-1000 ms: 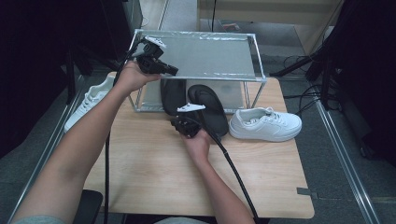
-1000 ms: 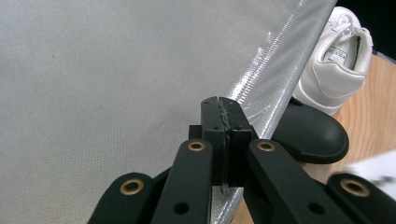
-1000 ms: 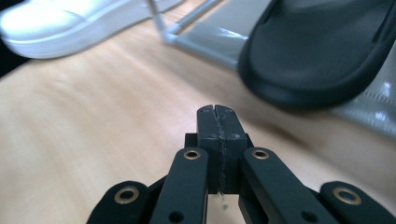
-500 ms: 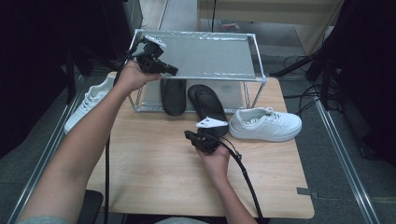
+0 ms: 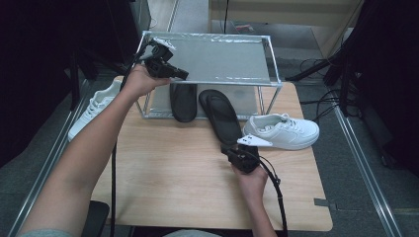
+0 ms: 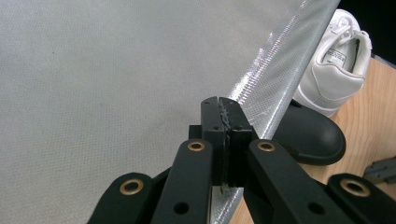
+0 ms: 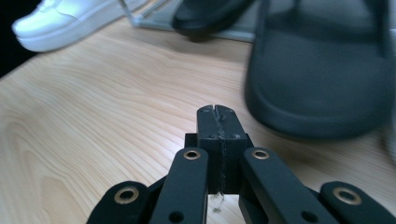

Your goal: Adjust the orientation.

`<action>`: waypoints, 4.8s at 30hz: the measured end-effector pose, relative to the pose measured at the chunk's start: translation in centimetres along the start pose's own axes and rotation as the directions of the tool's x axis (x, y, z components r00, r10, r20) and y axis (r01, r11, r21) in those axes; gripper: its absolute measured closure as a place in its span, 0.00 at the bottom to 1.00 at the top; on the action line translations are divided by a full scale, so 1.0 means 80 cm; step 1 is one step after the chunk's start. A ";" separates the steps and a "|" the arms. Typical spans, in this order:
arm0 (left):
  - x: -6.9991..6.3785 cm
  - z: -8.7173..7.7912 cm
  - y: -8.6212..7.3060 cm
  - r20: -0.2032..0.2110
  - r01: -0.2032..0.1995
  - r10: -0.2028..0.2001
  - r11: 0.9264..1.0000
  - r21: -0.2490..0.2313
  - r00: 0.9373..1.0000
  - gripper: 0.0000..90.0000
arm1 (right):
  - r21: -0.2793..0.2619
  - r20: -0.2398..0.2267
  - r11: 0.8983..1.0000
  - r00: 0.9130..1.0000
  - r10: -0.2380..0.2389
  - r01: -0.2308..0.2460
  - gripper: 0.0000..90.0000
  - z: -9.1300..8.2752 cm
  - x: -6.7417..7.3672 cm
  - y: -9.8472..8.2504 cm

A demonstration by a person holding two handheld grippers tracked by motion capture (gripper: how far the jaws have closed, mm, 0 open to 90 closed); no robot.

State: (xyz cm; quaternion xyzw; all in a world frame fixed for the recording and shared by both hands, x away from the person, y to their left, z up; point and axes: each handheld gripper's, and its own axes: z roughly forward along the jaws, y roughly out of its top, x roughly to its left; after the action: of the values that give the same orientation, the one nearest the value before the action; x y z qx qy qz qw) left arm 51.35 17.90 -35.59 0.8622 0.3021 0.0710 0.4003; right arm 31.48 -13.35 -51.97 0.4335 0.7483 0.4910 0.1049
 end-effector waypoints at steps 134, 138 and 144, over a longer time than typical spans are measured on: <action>-0.119 -0.024 -0.191 0.101 0.017 -0.016 1.000 -0.003 0.995 0.41 | 0.047 -0.059 0.990 0.990 -0.129 0.132 0.52 -0.098 -0.049 0.034; -0.108 -0.034 -0.208 0.074 0.034 -0.034 0.999 0.003 0.997 0.41 | 0.057 -0.063 0.987 0.987 -0.146 0.149 0.52 -0.095 -0.047 0.036; -0.090 -0.057 -0.228 0.032 0.069 -0.068 0.998 -0.010 0.997 0.42 | 0.046 -0.063 0.989 0.989 -0.137 0.140 0.50 -0.094 -0.044 0.037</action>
State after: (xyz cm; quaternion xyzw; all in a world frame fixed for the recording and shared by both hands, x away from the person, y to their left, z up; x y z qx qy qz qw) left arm 35.43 25.73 -45.06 0.8502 0.3247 0.0451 0.4120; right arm 30.86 -20.41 -46.77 0.3681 0.7916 0.4761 0.1057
